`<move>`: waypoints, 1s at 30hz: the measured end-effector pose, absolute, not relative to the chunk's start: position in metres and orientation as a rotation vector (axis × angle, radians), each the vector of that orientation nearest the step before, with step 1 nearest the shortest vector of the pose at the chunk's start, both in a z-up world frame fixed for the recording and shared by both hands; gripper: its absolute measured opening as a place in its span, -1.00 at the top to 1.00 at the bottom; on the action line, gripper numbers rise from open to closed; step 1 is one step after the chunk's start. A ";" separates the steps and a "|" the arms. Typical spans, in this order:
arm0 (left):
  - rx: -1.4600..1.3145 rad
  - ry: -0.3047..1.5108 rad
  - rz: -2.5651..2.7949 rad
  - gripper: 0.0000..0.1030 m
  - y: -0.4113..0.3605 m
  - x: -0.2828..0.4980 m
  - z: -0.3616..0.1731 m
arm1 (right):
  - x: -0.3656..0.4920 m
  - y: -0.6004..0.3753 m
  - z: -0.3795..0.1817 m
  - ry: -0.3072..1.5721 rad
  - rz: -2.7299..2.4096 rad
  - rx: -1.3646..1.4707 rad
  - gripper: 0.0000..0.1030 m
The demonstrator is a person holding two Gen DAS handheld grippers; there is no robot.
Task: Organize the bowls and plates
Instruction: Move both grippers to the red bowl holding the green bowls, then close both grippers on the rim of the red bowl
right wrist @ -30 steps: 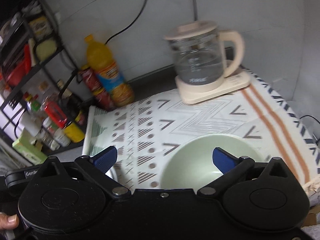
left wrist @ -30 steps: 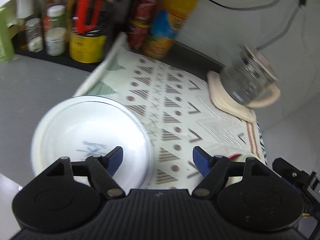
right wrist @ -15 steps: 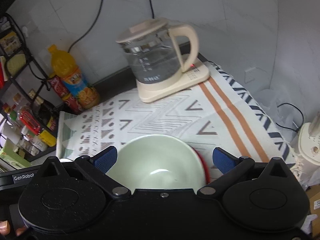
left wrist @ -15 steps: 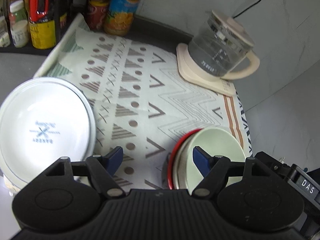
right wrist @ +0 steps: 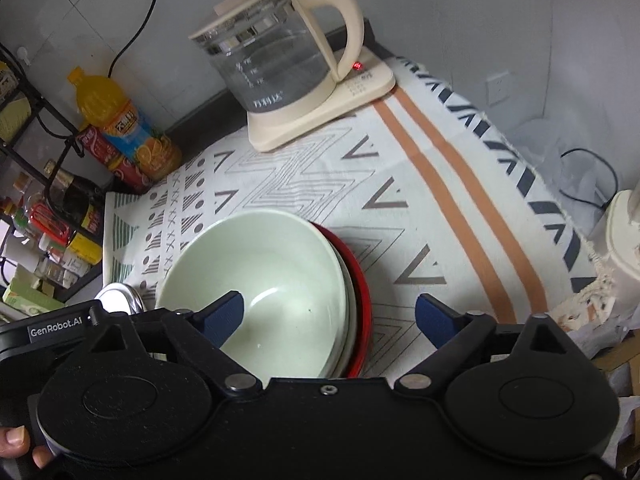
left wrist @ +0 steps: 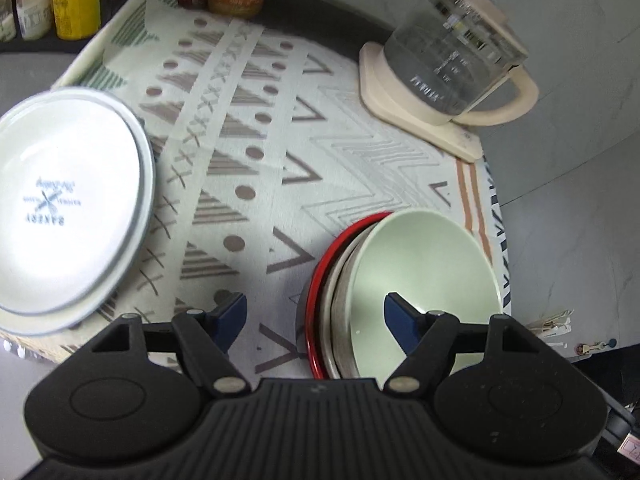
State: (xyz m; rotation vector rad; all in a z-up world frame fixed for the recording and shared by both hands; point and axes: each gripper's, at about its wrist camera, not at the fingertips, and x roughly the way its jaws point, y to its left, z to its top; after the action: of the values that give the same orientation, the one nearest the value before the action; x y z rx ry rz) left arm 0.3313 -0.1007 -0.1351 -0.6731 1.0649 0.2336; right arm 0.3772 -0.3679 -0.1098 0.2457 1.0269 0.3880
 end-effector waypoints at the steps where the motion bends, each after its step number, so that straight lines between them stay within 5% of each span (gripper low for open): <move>1: -0.686 1.072 0.236 -0.37 -0.101 0.332 -0.139 | 0.379 -0.368 -0.113 1.034 0.394 0.247 -0.69; 13: -0.779 1.144 0.275 0.27 -0.100 0.343 -0.163 | 0.398 -0.372 -0.148 1.188 0.412 0.293 -0.21; 16: -0.807 1.140 0.266 0.42 -0.099 0.342 -0.165 | 0.401 -0.370 -0.156 1.233 0.423 0.296 0.07; 20: -0.818 1.138 0.271 0.44 -0.100 0.343 -0.166 | 0.403 -0.369 -0.163 1.270 0.443 0.298 0.29; 30: -0.816 1.088 0.265 0.44 -0.103 0.341 -0.157 | 0.407 -0.377 -0.159 1.259 0.467 0.331 0.30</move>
State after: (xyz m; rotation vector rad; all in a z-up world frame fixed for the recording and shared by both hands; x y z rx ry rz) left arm 0.3413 -0.1033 -0.1572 -0.8159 1.0881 0.2654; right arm 0.4072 -0.3768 -0.1589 0.3315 1.2593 0.4667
